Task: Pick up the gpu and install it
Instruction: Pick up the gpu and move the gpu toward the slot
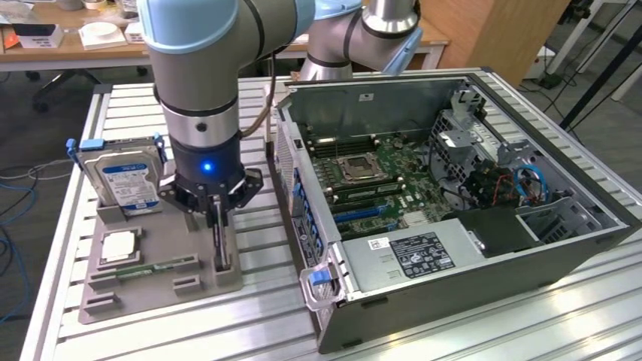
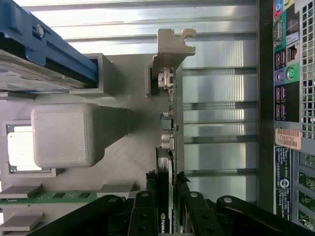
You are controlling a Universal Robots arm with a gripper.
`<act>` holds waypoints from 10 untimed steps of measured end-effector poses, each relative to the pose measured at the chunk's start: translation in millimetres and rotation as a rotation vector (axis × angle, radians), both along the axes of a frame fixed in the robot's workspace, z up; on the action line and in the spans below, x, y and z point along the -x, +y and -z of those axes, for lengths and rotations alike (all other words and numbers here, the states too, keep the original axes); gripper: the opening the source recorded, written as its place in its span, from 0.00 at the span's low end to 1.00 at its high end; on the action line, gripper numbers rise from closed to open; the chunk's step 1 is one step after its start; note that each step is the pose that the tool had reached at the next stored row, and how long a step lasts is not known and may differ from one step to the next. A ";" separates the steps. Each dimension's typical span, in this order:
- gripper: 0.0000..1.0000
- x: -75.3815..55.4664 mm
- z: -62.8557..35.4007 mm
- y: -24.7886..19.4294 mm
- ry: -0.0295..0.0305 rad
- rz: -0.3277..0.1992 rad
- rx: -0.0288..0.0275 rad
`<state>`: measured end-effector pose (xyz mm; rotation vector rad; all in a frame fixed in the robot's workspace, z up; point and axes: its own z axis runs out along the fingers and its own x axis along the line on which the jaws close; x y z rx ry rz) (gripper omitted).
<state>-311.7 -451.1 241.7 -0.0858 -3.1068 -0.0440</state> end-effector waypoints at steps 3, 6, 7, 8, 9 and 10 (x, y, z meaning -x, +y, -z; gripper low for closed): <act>0.26 0.0 -4.2 0.0 0.0001 0.000 0.0001; 0.26 0.0 -7.9 0.0 0.0000 0.000 0.0002; 0.26 0.0 -9.0 0.0 0.0000 0.000 0.0002; 0.26 0.0 -10.4 0.0 0.0000 0.000 0.0001; 0.26 0.0 -11.7 0.0 0.0000 0.000 0.0002; 0.26 0.0 -13.0 0.0 -0.0001 0.000 0.0002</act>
